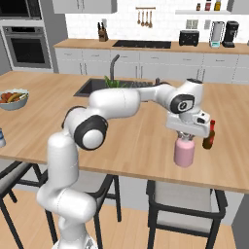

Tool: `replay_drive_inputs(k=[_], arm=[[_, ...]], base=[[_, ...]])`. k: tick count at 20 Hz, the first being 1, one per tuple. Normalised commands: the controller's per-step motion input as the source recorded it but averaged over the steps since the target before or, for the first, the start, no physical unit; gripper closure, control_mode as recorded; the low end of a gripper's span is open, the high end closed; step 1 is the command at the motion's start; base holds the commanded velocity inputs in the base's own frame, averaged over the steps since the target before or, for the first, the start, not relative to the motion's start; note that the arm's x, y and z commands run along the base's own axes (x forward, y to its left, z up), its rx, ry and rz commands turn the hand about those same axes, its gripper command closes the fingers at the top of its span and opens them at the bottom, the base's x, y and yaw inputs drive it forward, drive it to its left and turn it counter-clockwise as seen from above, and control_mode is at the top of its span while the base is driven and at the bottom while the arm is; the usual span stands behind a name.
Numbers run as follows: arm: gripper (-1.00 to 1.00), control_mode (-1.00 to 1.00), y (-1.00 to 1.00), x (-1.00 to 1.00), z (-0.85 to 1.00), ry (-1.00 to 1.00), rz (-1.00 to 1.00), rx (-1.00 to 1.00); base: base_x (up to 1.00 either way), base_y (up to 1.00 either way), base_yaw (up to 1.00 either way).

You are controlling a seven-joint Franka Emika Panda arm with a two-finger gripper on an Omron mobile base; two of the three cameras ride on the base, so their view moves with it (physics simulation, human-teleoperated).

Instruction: Move the plastic bottles in the middle to the plastics group, and the glass bottles in the middle to the glass group.

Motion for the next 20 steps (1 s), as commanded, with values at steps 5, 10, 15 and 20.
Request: replay_drive_inputs(k=[5,10,15,20], arm=[[1.00,-1.00,-0.08,0.00,-0.24,0.02,0.00,0.00],[1.00,-1.00,-0.01,0.04,-0.28,0.02,0.00,0.00],[1.00,-1.00,-0.01,0.11,-0.12,0.00,0.00,0.00],[1.00,-1.00,-0.01,0.23,0.00,0.00,0.00,0.00]], base=[[0.00,0.00,0.00],[0.00,0.00,0.00],[0.00,0.00,0.00],[0.00,0.00,0.00]])
